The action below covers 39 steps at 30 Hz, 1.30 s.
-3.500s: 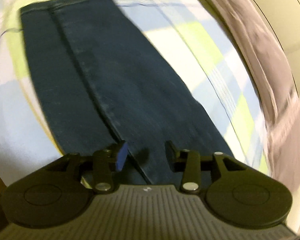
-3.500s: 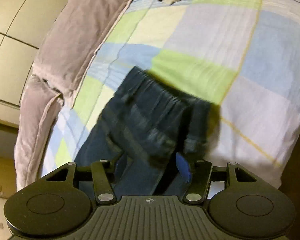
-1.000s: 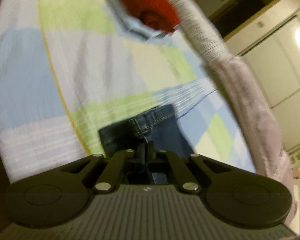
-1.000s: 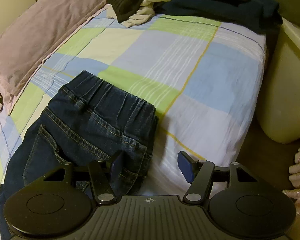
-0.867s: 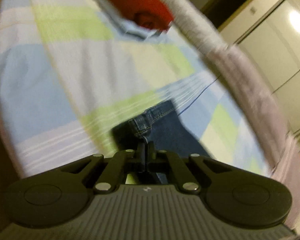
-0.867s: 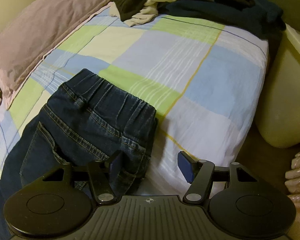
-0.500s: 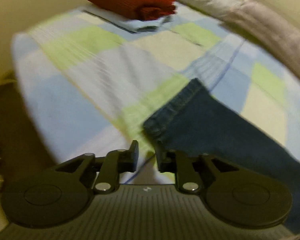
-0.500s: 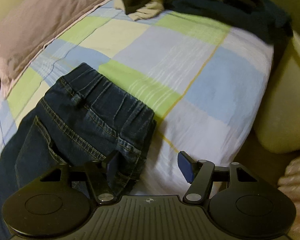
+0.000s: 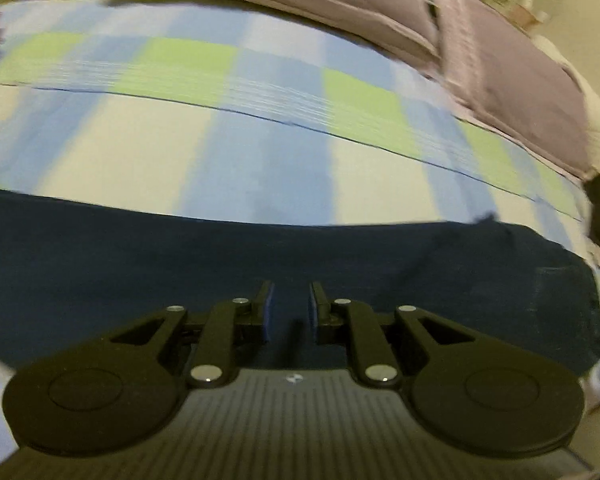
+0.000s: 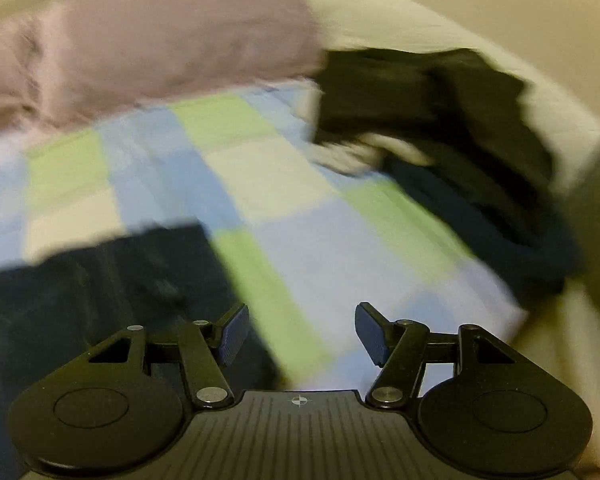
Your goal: Fold clothes
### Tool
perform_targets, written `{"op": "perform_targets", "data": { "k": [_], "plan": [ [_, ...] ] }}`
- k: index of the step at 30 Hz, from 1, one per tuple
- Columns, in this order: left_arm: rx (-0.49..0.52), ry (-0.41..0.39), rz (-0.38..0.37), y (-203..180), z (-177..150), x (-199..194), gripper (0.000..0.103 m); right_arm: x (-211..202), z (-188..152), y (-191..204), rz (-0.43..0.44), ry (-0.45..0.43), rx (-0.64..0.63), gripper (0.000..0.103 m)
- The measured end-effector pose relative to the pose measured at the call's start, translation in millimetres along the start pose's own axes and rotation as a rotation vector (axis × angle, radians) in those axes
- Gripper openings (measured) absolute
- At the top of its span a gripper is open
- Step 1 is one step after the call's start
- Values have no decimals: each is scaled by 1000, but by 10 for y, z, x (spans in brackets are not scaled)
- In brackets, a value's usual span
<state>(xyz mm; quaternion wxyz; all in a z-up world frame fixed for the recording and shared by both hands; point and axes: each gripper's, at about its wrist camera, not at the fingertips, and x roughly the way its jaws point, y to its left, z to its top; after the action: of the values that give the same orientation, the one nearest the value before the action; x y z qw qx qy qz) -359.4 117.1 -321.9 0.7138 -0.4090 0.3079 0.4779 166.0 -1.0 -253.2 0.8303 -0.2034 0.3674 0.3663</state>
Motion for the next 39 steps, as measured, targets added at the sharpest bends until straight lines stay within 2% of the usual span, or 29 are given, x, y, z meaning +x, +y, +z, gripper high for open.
{"op": "perform_targets", "data": {
  "k": [2, 4, 5, 8, 12, 14, 16, 19, 23, 24, 25, 26, 27, 28, 30, 32, 35, 37, 39],
  "plan": [
    [18, 72, 1, -136, -36, 269, 15, 191, 25, -77, 124, 3, 26, 62],
    [44, 126, 33, -219, -39, 446, 14, 508, -68, -126, 160, 128, 0, 62],
    [51, 137, 31, -250, -9, 468, 15, 586, -106, -183, 175, 171, 20, 62],
    [54, 126, -43, -344, 180, 377, 14, 716, -197, -396, 225, 265, 121, 62],
    [88, 114, -184, -581, 573, 438, 15, 677, 52, -591, 331, 189, 255, 62],
    [72, 128, -263, -712, 789, 615, 22, 801, 220, -613, 424, 177, 291, 62],
    [34, 170, -340, -860, 972, 849, 29, 1039, 377, -545, 505, 213, 304, 62],
    [0, 249, -433, -1092, 1157, 1243, 34, 1315, 483, -413, 563, 261, 288, 62],
    [32, 398, -467, -1361, 1208, 1720, 31, 1525, 518, -337, 639, 301, 293, 62],
    [40, 418, -468, -1398, 1190, 1785, 26, 1531, 515, -343, 636, 299, 275, 48],
    [40, 429, -472, -1407, 1159, 1817, 14, 1534, 510, -350, 631, 296, 252, 36],
    [32, 424, -479, -1395, 1130, 1820, 7, 1518, 506, -385, 632, 287, 243, 17],
    [17, 401, -487, -1360, 1105, 1792, 5, 1477, 501, -415, 637, 271, 234, 8],
    [7, 360, -505, -1334, 1090, 1738, 4, 1430, 496, -438, 643, 253, 223, 6],
    [21, 241, -551, -1314, 1068, 1577, 4, 1318, 484, -454, 639, 216, 181, 3],
    [98, 148, -551, -1329, 990, 1493, 5, 1276, 422, -447, 585, 192, 151, 2],
    [223, 152, -363, -1409, 804, 1720, 7, 1418, 262, -452, 499, 212, 198, 2],
    [227, 97, -326, -1412, 852, 1668, 11, 1438, 281, -276, 435, 183, 136, 4],
    [189, 7, -282, -1354, 956, 1501, 9, 1411, 346, -185, 385, 175, 113, 8]
  ]
}}
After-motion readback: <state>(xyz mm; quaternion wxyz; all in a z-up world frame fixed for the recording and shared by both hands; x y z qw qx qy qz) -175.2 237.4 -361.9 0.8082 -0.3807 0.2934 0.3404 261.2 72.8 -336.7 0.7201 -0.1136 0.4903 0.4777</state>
